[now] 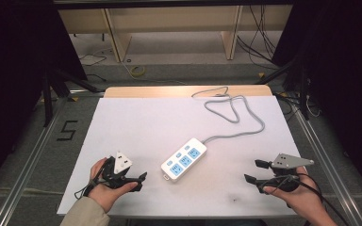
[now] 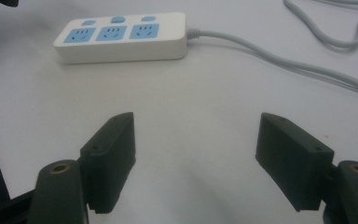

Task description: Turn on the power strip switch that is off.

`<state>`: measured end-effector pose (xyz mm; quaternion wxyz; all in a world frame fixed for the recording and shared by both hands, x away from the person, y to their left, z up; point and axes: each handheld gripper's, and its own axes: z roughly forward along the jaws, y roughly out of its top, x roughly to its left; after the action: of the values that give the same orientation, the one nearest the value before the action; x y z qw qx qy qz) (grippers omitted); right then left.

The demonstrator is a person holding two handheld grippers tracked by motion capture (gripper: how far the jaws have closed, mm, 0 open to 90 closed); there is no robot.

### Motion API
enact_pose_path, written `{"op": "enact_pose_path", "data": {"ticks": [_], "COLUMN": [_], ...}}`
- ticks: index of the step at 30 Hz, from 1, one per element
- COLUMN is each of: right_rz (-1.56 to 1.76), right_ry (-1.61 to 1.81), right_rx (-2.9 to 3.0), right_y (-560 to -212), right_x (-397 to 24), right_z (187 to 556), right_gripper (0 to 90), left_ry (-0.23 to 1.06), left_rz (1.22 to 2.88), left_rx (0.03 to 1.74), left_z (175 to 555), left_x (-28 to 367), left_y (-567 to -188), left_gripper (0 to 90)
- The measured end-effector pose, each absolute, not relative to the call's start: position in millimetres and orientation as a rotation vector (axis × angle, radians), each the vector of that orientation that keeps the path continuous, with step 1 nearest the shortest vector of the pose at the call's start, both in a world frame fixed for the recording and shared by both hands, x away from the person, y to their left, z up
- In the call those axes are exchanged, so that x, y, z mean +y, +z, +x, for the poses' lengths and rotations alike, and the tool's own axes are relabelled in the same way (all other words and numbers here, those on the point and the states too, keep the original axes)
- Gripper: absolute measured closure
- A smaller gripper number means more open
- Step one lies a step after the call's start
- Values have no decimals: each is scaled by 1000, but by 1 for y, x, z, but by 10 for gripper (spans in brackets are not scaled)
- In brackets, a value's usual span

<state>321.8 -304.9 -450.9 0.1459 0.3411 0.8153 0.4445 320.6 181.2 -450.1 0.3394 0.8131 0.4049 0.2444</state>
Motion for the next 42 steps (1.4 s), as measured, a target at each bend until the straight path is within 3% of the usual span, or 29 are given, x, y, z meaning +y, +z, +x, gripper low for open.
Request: {"op": "enact_pose_path", "data": {"ticks": [42], "right_rz": [977], "right_ry": [1270], "right_rx": [2360], "right_y": [-452], "right_x": [-300], "right_z": [321], "right_gripper": [291], "left_ry": [654], "left_rz": [2100], "left_rx": [1043], "left_z": [341], "left_x": [149], "left_y": [-441], "left_gripper": [206]}}
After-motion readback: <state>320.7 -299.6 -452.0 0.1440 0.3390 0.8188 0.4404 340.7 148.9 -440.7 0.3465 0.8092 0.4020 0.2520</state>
